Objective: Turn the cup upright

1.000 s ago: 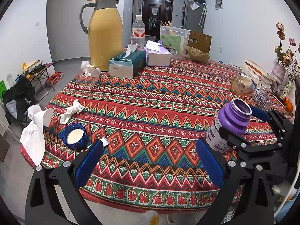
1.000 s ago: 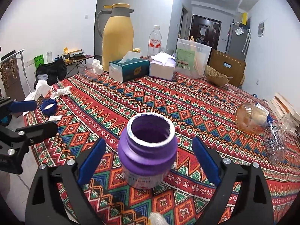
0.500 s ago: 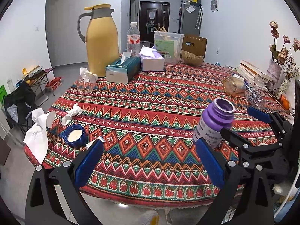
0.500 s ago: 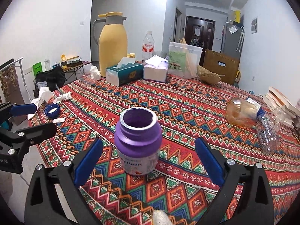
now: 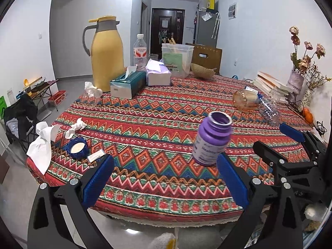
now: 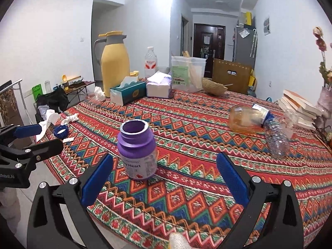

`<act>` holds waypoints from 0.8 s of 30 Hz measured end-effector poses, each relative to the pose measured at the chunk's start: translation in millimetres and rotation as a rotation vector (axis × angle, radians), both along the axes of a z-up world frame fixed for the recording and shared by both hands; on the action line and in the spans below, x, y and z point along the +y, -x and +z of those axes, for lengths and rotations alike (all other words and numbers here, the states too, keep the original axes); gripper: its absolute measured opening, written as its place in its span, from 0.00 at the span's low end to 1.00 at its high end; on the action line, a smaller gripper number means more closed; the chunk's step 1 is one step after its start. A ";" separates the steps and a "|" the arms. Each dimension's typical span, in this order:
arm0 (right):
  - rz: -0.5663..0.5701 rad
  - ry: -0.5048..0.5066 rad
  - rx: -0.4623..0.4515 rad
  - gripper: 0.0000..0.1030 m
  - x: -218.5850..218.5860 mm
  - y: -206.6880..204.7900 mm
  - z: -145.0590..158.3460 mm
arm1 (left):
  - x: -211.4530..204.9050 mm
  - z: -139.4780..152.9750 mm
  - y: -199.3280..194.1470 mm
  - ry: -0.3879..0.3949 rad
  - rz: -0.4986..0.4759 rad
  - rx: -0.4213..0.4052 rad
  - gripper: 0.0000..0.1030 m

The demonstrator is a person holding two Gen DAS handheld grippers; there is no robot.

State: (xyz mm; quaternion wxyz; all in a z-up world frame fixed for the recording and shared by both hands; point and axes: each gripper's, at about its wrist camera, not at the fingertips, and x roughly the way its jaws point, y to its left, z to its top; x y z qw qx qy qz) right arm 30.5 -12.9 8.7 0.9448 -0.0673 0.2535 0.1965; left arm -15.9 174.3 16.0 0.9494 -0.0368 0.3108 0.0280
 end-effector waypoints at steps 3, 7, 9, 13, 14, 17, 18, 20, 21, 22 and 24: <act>-0.017 -0.016 -0.007 0.93 -12.8 7.9 4.4 | -9.4 3.1 5.3 -0.004 -0.010 -0.018 0.93; -0.036 -0.035 -0.018 0.93 -29.0 19.4 8.5 | -21.5 7.4 13.3 -0.002 -0.010 -0.057 0.93; -0.048 -0.043 -0.020 0.93 -37.7 24.8 9.9 | -26.0 8.8 16.9 0.003 -0.007 -0.076 0.93; -0.077 -0.060 -0.021 0.93 -54.2 35.2 12.1 | -35.8 10.0 23.6 0.017 0.002 -0.109 0.93; -0.084 -0.062 -0.022 0.93 -57.4 37.5 12.6 | -37.7 10.1 24.7 0.022 0.002 -0.116 0.93; -0.107 -0.069 -0.019 0.93 -68.8 44.3 12.2 | -44.6 9.0 28.0 0.026 0.002 -0.130 0.93; -0.113 -0.072 -0.017 0.93 -72.8 46.1 11.9 | -46.5 8.8 28.7 0.026 0.005 -0.136 0.93; -0.123 -0.079 -0.014 0.93 -79.7 49.2 11.8 | -51.8 8.7 31.8 0.031 0.003 -0.150 0.93; -0.127 -0.081 -0.014 0.93 -82.0 50.9 11.3 | -54.1 8.7 33.4 0.032 0.003 -0.158 0.93; -0.131 -0.083 -0.014 0.93 -85.2 53.3 10.7 | -57.1 8.4 35.0 0.030 0.005 -0.168 0.93; -0.138 -0.083 -0.013 0.93 -90.0 56.5 9.2 | -63.5 7.7 37.2 0.026 0.002 -0.176 0.93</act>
